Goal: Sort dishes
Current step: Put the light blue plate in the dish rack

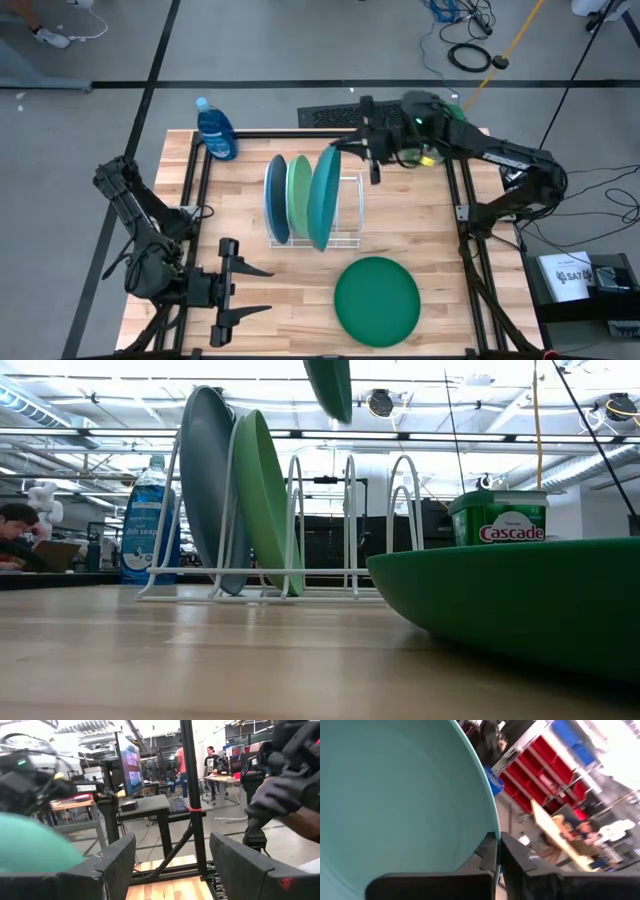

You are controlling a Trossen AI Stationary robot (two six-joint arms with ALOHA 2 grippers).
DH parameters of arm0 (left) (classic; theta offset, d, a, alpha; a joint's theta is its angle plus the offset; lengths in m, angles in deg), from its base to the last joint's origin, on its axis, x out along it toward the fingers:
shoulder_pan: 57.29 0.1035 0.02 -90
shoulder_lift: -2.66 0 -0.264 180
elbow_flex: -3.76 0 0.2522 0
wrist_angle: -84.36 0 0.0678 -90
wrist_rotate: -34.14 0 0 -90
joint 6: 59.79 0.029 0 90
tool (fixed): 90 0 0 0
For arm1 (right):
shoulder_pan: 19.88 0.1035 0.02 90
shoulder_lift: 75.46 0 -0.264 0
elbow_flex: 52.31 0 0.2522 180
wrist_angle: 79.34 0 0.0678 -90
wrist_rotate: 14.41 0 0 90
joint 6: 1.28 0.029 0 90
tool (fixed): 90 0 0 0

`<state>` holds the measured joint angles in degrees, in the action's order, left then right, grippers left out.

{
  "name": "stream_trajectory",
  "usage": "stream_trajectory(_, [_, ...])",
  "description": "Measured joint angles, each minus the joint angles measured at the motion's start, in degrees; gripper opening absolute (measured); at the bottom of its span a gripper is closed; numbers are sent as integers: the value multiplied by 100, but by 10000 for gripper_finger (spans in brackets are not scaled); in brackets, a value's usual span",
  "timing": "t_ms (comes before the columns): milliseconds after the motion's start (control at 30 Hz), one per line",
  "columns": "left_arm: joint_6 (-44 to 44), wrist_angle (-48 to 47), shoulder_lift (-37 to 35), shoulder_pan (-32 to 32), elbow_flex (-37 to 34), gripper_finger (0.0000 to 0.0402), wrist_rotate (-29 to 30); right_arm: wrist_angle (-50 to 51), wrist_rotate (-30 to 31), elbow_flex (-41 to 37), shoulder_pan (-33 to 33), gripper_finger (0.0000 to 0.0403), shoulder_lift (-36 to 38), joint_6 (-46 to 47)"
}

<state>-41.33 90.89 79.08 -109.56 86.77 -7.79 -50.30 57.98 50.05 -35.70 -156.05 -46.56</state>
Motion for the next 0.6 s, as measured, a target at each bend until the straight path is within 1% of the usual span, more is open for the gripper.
stream_trajectory(100, [42,-10,2,0,0,253,4,-22,-583,0,-435,4,-270,140])
stream_trajectory(200, [64,-21,2,2,-2,253,15,-95,-923,0,-741,2,-528,156])
stream_trajectory(333, [309,-6,2,2,0,253,15,-183,-1508,0,-1067,2,-894,231])
stream_trajectory(600, [906,20,4,7,-2,253,20,-286,-2044,2,-1415,1,-1496,263])
